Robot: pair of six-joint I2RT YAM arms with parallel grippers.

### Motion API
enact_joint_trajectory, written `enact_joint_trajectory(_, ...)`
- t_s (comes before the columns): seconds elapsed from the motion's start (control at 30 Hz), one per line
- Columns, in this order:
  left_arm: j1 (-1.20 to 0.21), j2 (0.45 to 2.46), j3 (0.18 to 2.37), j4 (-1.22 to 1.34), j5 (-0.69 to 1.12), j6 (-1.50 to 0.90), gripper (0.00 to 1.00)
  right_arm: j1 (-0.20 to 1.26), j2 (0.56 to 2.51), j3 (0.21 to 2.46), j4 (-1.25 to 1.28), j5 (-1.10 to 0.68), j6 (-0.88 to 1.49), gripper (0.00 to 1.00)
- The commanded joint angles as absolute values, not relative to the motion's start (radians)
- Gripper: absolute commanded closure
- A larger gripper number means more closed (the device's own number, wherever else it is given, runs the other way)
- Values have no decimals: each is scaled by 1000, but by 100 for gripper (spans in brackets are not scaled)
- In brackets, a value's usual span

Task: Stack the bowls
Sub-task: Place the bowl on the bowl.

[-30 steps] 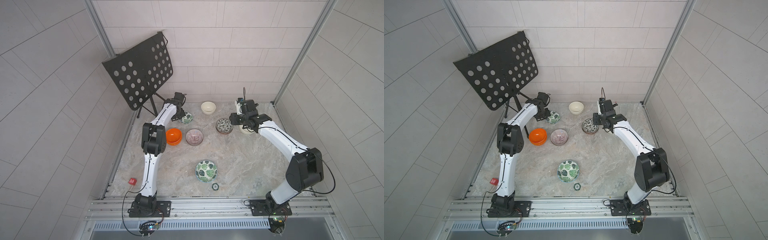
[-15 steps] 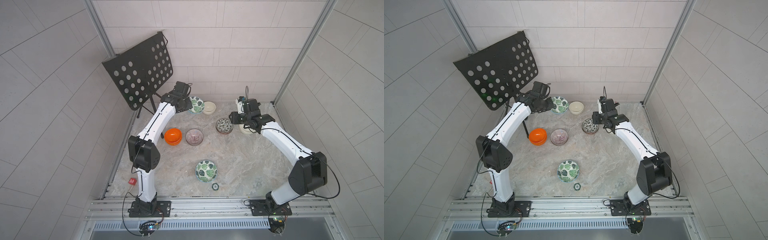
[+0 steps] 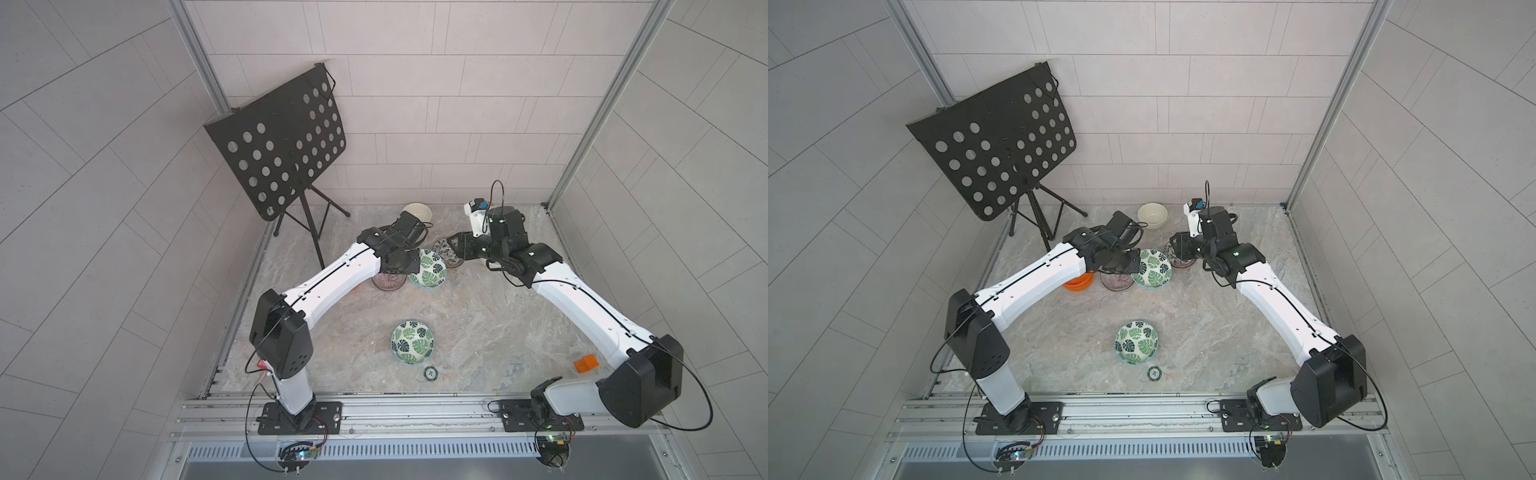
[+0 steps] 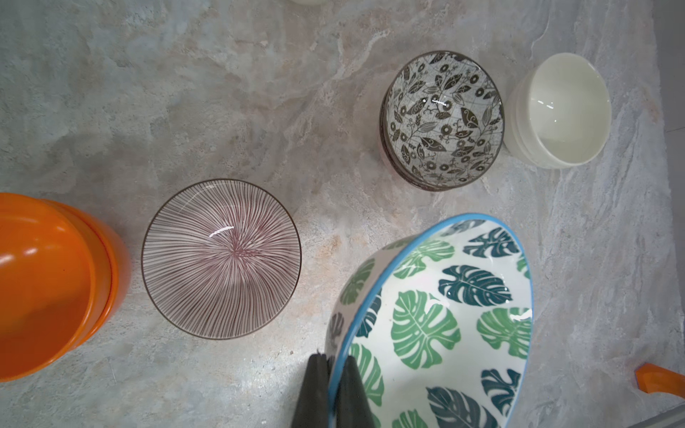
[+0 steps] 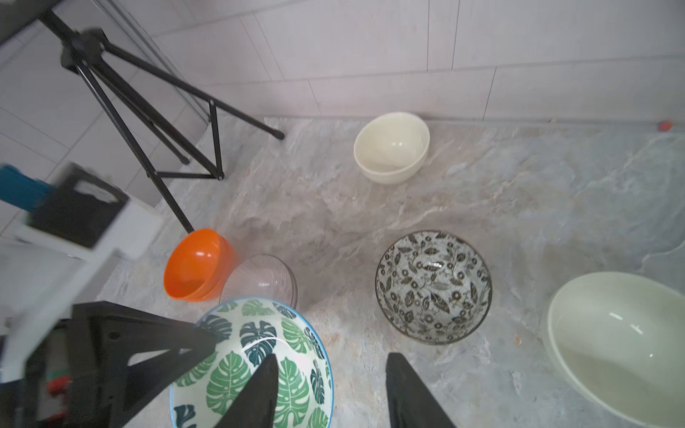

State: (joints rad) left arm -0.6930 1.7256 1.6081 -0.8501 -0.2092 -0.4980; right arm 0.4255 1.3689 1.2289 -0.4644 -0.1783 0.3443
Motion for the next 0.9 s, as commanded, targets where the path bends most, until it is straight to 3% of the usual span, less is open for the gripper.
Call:
enact_joint_trajectory(0.0,-704,1639,1580,-785,-226,-515,100,439,1363,1182,-466,-199,352,50)
enact_joint_trajectory(0.47,-712,1601,1522,-740,-182,-508,100,510,1376,1077,-420,-259,367,54)
enact_joint_trajectory(0.7,-713,1602,1508,-731,-143,-504,98,511,1399,1083,-413,-292,392,93)
enact_joint_trajectory(0.73,-714,1602,1507,-735,-136,-500,92,511,1398,1083,-415,-299,394,97)
enact_joint_trajectory(0.77,-715,1602,1505,-738,-134,-498,80,511,1398,1085,-424,-307,395,100)
enact_joint_trajectory(0.87,-716,1596,1504,-762,-148,-490,35,510,1395,1100,-480,-320,379,100)
